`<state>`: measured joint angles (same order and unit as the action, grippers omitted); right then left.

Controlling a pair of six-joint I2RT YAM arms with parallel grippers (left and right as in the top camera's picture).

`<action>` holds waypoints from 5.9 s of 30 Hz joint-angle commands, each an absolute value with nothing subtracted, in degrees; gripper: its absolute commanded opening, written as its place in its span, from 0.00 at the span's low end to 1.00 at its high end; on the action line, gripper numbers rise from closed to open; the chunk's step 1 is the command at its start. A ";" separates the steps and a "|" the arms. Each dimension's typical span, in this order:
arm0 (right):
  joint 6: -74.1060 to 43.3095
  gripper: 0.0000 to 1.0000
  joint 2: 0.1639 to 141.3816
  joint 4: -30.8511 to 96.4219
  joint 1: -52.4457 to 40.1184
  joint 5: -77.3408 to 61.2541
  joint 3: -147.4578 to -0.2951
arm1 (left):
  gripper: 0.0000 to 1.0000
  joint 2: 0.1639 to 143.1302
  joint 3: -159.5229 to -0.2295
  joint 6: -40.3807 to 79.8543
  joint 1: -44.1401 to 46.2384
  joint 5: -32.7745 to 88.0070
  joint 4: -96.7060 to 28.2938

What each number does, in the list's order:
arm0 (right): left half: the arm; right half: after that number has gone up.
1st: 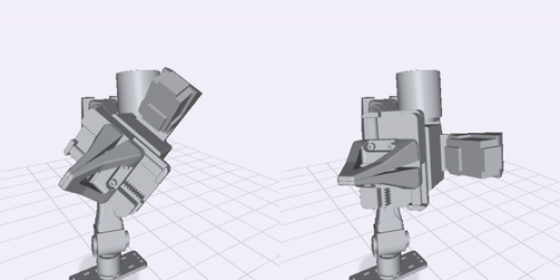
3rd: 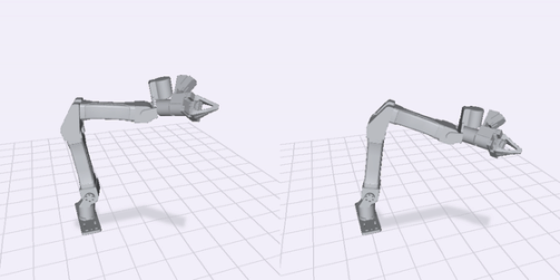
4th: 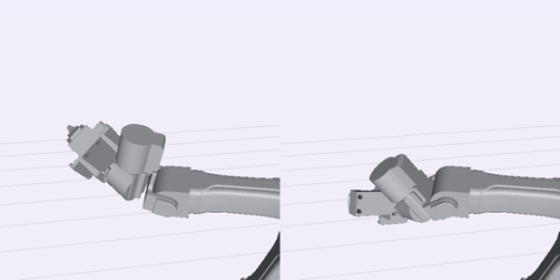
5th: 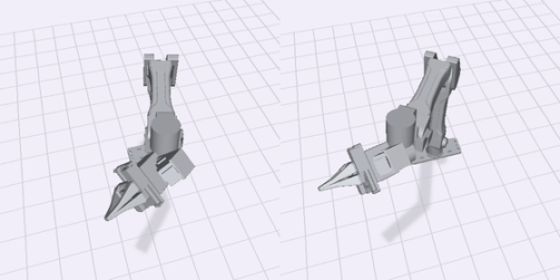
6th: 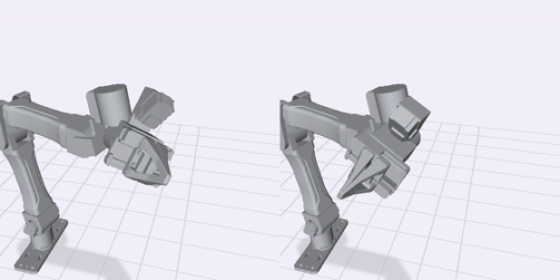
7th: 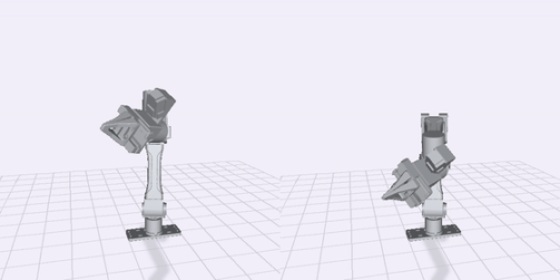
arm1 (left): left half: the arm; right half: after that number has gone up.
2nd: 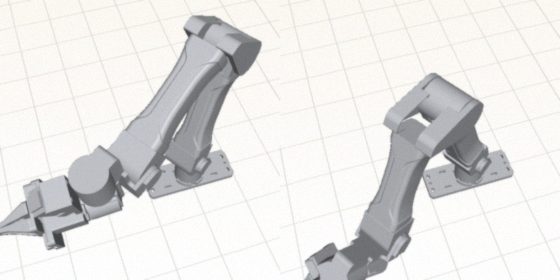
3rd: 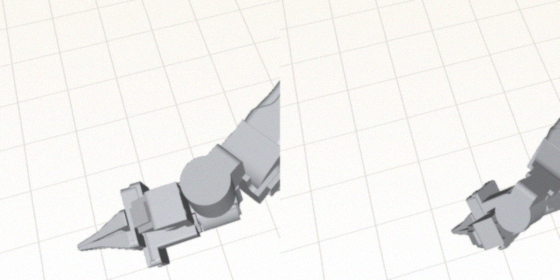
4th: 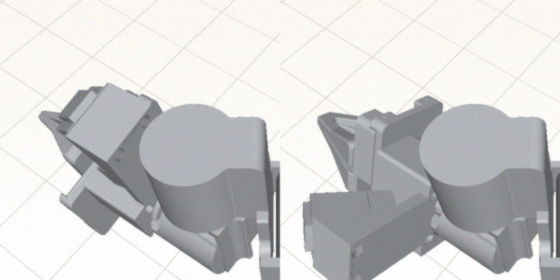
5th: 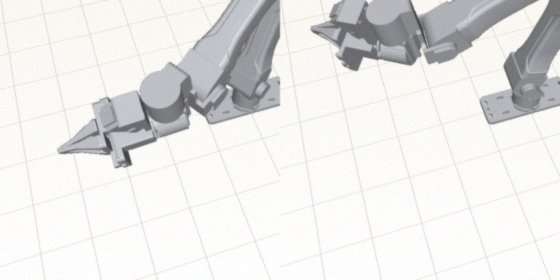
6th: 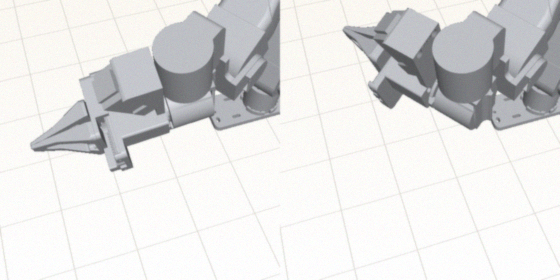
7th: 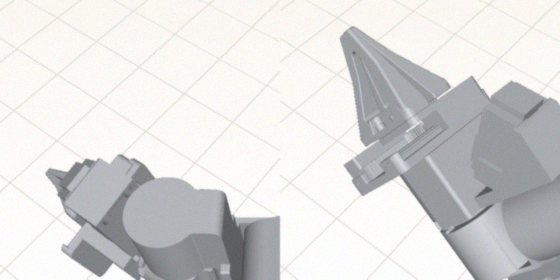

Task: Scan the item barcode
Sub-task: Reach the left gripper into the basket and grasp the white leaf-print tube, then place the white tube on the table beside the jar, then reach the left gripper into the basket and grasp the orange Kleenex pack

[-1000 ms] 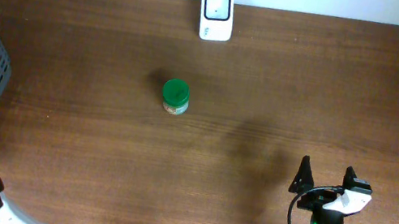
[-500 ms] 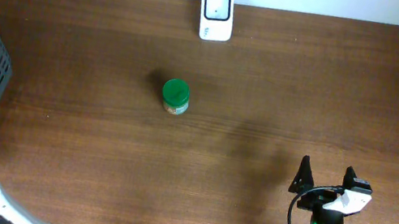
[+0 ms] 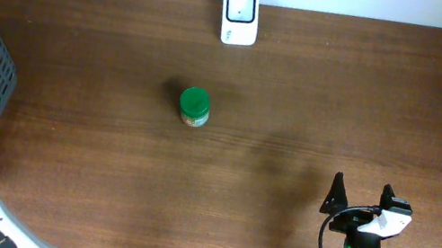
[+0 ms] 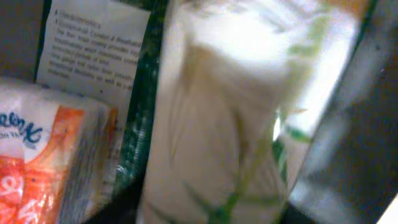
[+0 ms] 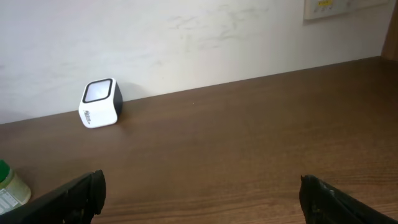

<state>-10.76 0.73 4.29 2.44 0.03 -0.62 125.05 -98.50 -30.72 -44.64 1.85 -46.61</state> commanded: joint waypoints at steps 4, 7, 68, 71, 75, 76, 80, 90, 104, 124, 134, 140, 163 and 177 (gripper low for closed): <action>-11.03 0.98 0.36 4.60 2.76 0.51 -0.32 | 0.04 125.97 -98.65 -31.14 -44.31 -0.45 -46.70; -11.03 0.98 0.36 4.60 2.76 0.51 -0.32 | 0.00 125.86 -101.71 -30.39 -44.31 -0.40 -49.41; -11.03 0.98 0.36 4.58 2.76 0.51 -0.32 | 0.00 101.58 -75.16 7.60 5.93 13.74 -48.69; -11.03 0.98 0.36 4.60 2.76 0.51 -0.32 | 0.02 101.58 -70.35 10.09 8.62 13.69 -42.26; -11.03 0.98 0.36 4.58 2.76 0.51 -0.32 | 0.06 101.58 -66.87 15.25 10.66 10.66 -36.77; -11.03 0.98 0.36 4.58 2.76 0.51 -0.32 | 0.08 101.58 -66.26 16.10 11.00 10.15 -35.73; -11.03 0.98 0.36 4.58 2.76 0.49 -0.32 | 0.48 101.58 -65.65 16.27 11.38 10.15 -34.46; -11.03 0.98 0.36 4.58 2.76 0.51 -0.32 | 0.99 101.34 -66.54 16.25 10.68 10.28 -34.72; -11.03 0.98 0.36 4.58 2.76 0.51 -0.32 | 0.99 93.93 -105.60 11.88 -9.85 -7.40 -58.15; -11.03 0.98 0.36 4.58 2.76 0.49 -0.32 | 0.71 108.62 -109.95 17.52 -41.21 -15.88 -58.11; -11.03 0.98 0.36 4.58 2.76 0.51 -0.32 | 0.84 123.76 -109.95 16.21 -41.21 -15.88 -54.06; -11.03 0.98 0.36 4.58 2.76 0.51 -0.32 | 0.78 128.09 -109.95 16.16 -41.82 -15.92 -51.48; -11.03 0.98 0.36 4.58 2.74 0.51 -0.32 | 0.58 135.11 -109.93 0.32 -44.05 -15.90 -48.60; -11.03 0.98 0.36 4.60 2.74 0.51 -0.32 | 0.00 130.72 -118.89 0.78 -43.99 -15.88 -59.53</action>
